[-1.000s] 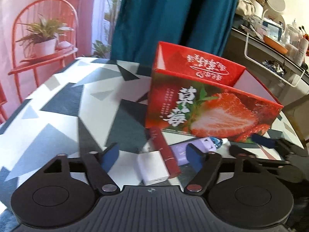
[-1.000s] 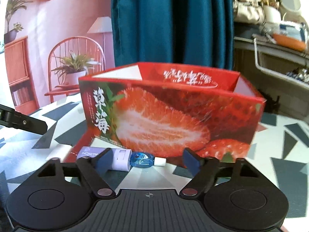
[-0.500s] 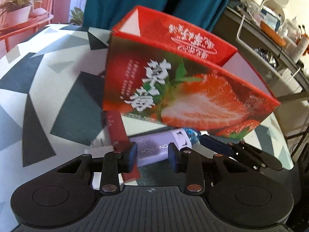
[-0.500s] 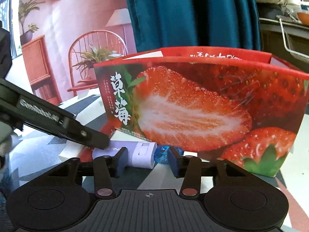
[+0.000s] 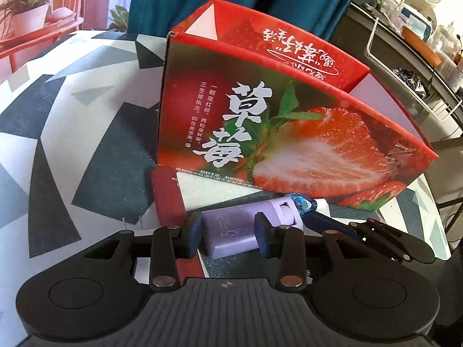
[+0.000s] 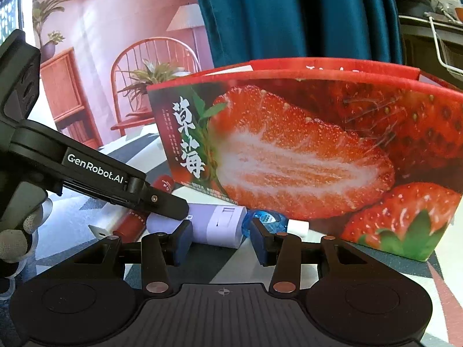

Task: Organize rigid objects
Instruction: 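Lower both grippers onto the purple tube and close on it, then lift the purple tube with both grippers and lower it into the red box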

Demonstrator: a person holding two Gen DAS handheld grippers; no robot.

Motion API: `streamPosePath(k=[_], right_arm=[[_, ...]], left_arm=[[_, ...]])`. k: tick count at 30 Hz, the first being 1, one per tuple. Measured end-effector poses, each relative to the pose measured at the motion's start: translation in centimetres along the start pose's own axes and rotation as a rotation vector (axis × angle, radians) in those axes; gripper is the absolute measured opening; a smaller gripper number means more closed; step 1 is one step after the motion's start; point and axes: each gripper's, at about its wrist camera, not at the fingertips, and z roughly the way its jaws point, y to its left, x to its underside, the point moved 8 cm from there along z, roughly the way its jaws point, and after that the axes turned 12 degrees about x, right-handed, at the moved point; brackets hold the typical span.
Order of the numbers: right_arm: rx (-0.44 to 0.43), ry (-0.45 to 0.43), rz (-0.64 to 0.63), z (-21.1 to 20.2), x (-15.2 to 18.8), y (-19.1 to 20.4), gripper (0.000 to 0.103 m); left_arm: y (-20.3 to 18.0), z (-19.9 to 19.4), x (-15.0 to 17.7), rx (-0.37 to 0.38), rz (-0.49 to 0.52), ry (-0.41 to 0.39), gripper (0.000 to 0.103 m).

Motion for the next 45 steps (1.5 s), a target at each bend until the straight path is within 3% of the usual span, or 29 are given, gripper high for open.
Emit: streamPosePath(k=[5, 14, 20, 29, 35, 45], right_arm=[[0.000, 0.018, -0.010, 0.5, 0.1, 0.2, 0.040], [0.027, 0.026, 0.015, 0.7, 0.2, -0.4, 0.043], [0.070, 0.031, -0.047, 0.3, 0.5, 0.2, 0.043], [0.128, 0.071, -0.044, -2.9, 2.7, 0.1, 0.038], [0.150, 0.086, -0.062, -3.5, 3.0, -0.2, 0.037], [0.139, 0.094, -0.104, -2.6, 2.5, 0.0, 0.047]], left_arm=[[0.3, 0.5, -0.3, 0.023, -0.026, 0.004, 0.047], [-1.2, 1.6, -0.6, 0.039, 0.042, 0.022, 0.047], [-1.6, 1.8, -0.5, 0.046, 0.067, 0.026, 0.051], [-3.1, 0.6, 2.3, 0.107, 0.072, 0.051, 0.051], [-2.6, 0.8, 2.7, 0.150, 0.034, 0.059, 0.050], [-2.1, 1.3, 2.8, 0.176, -0.017, 0.046, 0.049]])
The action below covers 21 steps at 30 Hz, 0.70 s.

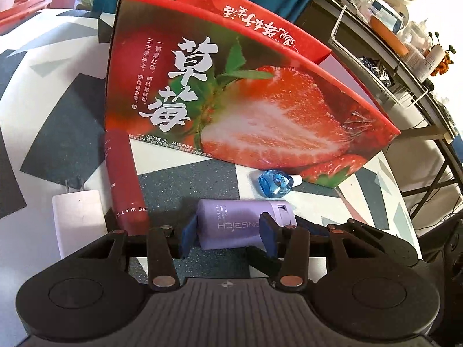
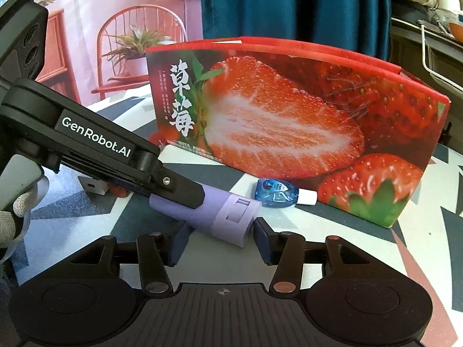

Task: Organize rigid objects
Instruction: 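Lift the purple tube with both grippers and lower it into the red box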

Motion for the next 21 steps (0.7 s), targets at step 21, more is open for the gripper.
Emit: streamPosePath(k=[21], right_arm=[[0.082, -0.079, -0.056, -4.3, -0.9, 1.0, 0.042]], left_arm=[[-3.3, -3.5, 0.4, 0.001, 0.096, -0.059, 0.050]])
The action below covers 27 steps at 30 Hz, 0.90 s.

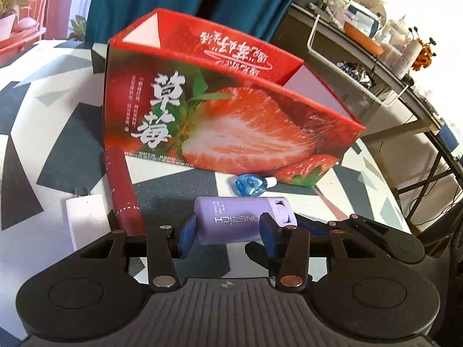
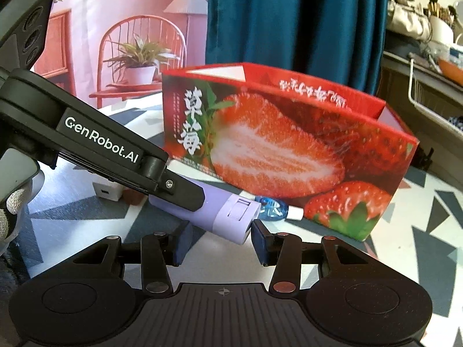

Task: Organize rigid objects
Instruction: 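Lift the purple tube with both grippers and lower it into the red box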

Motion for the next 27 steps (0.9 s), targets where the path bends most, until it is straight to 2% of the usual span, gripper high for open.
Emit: streamPosePath(k=[16, 27], right_arm=[[0.057, -0.129, -0.058, -6.0, -3.5, 0.1, 0.041], [0.049, -0.149, -0.068, -5.6, -6.6, -1.4, 0.041]], left_arm=[[-3.7, -5.3, -1.2, 0.042, 0.069, -0.115, 0.050], [-3.7, -4.6, -4.4, 0.056, 0.090, -0.130, 0.050]])
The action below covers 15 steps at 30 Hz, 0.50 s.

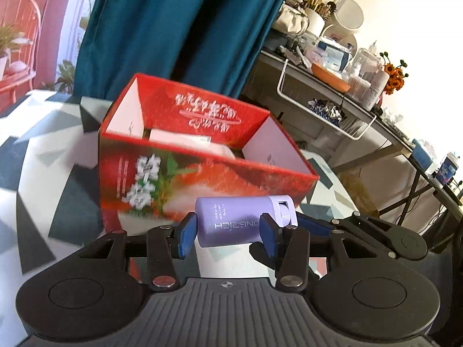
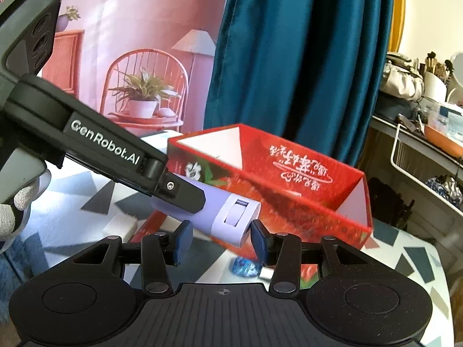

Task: Organize rigid objects
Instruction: 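Lift the purple tube with both grippers and lower it into the red box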

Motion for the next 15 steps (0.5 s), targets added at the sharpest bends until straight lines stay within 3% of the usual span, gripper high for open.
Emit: streamPosePath(k=[7, 15], right_arm=[[-0.004, -0.003, 0.008, 3.1, -2.9, -2.7, 0.041], [0.005, 0.098, 0.066, 8.9, -3.8, -7.5, 0.042]], left_arm=[[-0.1, 2.5, -3.8, 0.020, 0.047, 0.001, 0.050], [0.9, 8.8, -7.2, 0.106, -0.040, 0.075, 0.050]])
